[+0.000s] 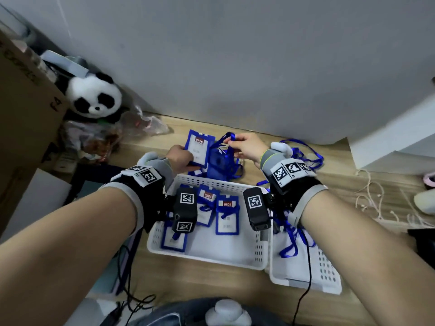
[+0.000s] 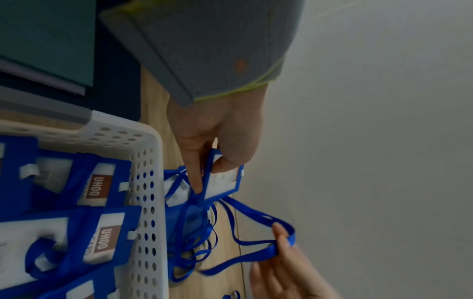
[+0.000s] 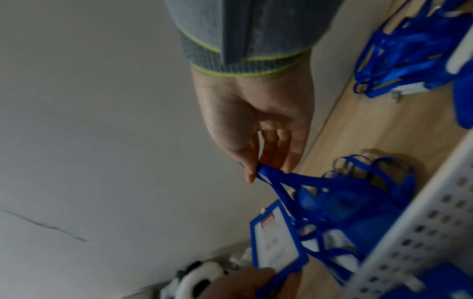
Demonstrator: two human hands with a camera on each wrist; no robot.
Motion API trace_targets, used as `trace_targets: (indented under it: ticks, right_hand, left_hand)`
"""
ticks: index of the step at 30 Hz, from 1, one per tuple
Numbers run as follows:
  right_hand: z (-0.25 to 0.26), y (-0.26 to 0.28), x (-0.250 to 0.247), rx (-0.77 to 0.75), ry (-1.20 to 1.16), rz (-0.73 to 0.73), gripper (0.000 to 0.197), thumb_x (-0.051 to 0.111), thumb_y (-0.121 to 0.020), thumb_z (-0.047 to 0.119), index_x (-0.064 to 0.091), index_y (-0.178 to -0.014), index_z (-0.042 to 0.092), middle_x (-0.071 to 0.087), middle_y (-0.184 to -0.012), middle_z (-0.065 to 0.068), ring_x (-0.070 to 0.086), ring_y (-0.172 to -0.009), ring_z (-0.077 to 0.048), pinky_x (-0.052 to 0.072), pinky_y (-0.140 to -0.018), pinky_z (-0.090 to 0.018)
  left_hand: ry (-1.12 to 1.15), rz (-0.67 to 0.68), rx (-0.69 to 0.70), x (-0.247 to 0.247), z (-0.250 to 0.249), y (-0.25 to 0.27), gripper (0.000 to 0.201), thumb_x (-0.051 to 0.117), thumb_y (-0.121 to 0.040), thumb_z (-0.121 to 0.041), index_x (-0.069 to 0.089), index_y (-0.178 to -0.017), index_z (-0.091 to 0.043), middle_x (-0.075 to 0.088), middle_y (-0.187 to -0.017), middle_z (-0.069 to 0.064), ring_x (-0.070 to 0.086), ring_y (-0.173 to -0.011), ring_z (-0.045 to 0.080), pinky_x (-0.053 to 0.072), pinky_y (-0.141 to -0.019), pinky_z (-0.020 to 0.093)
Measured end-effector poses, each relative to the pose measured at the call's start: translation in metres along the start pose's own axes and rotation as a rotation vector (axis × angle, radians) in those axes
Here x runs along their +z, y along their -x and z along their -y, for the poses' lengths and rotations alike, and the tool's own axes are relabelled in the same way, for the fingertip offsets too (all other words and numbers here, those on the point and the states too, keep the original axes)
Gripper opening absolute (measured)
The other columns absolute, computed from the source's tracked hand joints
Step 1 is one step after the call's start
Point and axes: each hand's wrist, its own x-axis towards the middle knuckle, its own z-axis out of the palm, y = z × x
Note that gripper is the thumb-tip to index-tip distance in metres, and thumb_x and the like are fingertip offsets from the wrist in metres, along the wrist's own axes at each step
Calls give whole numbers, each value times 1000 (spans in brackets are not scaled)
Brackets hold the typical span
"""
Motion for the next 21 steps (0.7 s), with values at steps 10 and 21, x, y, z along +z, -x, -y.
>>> trace_targets:
  ticks: [10,21]
  right_hand:
    - [-53,-50,14,259,-39,-8,19,52,-88,-8,64,-100,1,58,-93,-7,55,-90,-18,51,-53,-10]
    - [-54,-37,-3,304,176,-108,23,60,-89,17,51,-68,12,51,-67,-3,52,-57,-15,52,-58,-23]
  left_hand:
    - [1,54,-129,15,9,-45,34,47,-86,17,47,-118,6,52,-130,17,52,-118,35,46,-98,48]
    - [-189,-89,-77,14,11,-49,25,43,-90,0,47,-70,-14,55,-95,17,49,-91,24,47,-94,40]
